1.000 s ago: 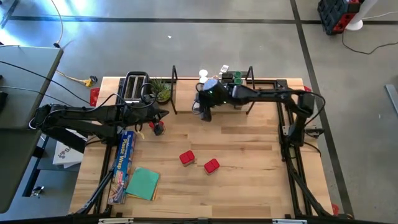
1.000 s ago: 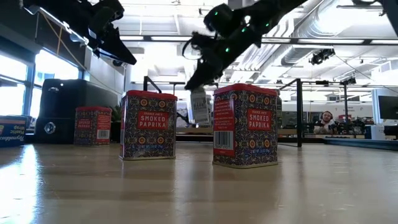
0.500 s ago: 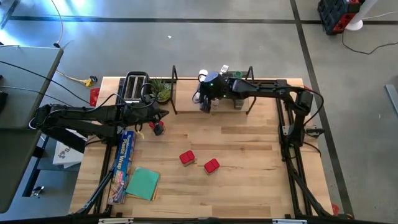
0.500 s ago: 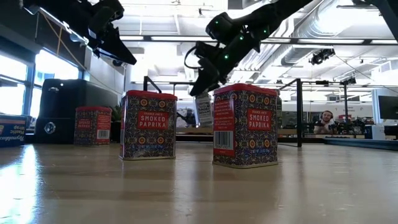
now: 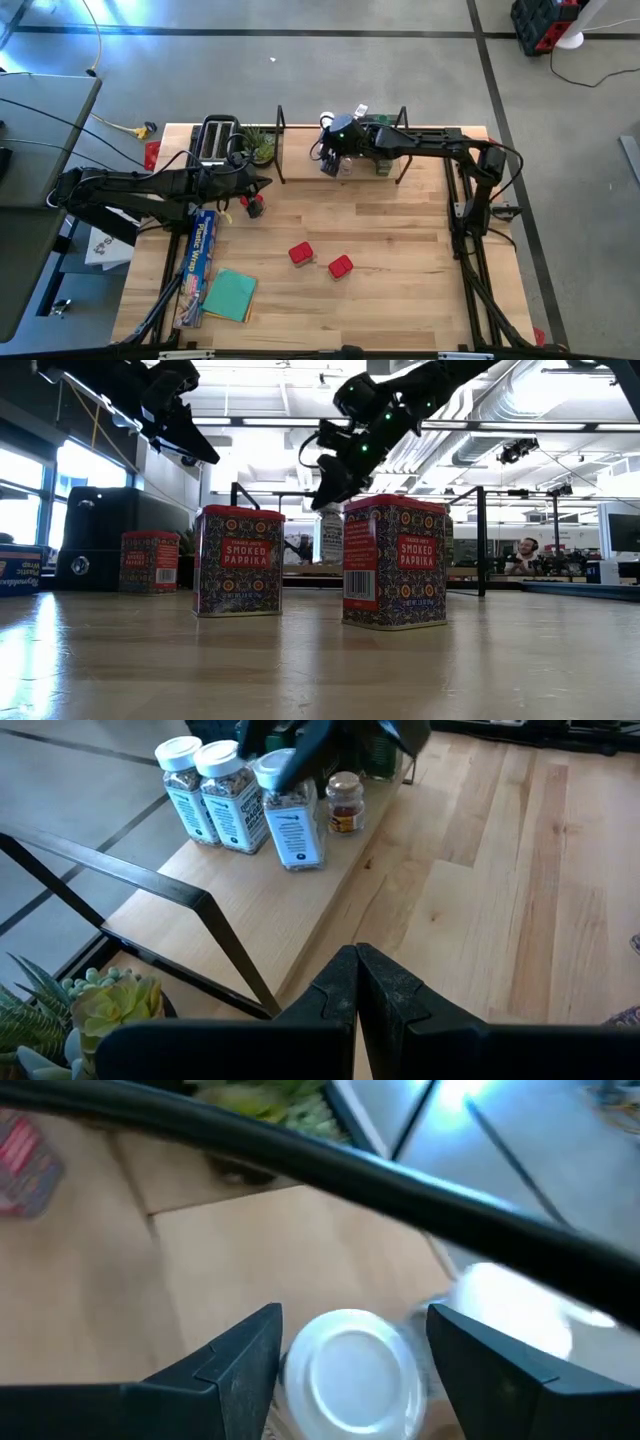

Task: Shelf spices
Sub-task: Put the white seasoning bottle on the shelf aligned with the other white seasoning bottles, then move the top left red seasoning can to the middle left of the table

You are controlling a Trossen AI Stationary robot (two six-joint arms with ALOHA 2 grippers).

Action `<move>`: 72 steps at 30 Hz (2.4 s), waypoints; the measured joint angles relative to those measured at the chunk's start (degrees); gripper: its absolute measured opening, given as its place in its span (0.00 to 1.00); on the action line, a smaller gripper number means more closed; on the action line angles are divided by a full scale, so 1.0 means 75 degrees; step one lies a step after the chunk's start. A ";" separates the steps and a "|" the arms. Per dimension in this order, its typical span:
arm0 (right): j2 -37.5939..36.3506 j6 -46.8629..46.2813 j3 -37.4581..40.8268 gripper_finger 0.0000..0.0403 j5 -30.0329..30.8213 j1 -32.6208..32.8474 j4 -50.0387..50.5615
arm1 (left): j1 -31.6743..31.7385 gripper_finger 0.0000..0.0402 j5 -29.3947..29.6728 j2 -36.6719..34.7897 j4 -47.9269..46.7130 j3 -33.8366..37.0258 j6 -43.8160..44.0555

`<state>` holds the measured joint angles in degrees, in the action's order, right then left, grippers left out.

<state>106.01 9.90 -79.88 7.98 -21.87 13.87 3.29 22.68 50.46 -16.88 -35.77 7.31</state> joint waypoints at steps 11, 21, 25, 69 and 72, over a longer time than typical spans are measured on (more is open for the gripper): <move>-0.0696 -0.0111 0.0000 0.61 0.0538 0.0184 0.0145 | -0.0003 0.00 -0.0006 0.0000 -0.0001 0.0000 0.0000; -0.1050 -0.0213 -0.0006 0.43 0.0019 0.0783 0.2077 | -0.0001 0.00 -0.0012 0.0000 -0.0003 0.0000 0.0000; -0.0706 -0.0515 -0.0003 0.32 0.0013 0.0822 0.2383 | -0.0001 0.00 -0.0012 0.0000 0.0001 0.0000 0.0003; -0.1322 -0.1414 0.0006 0.26 0.0972 0.4321 0.0835 | -0.0642 0.18 -0.1868 0.0786 -0.4997 -0.1710 -0.0529; -0.1322 -0.1744 0.0006 0.26 0.1686 0.4932 0.1219 | -0.0359 0.33 -0.1961 0.1435 -0.5202 -0.2148 -0.1315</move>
<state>96.09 -3.18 -79.83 20.62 15.12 23.01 0.59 7.97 61.22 -55.89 -51.88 -2.55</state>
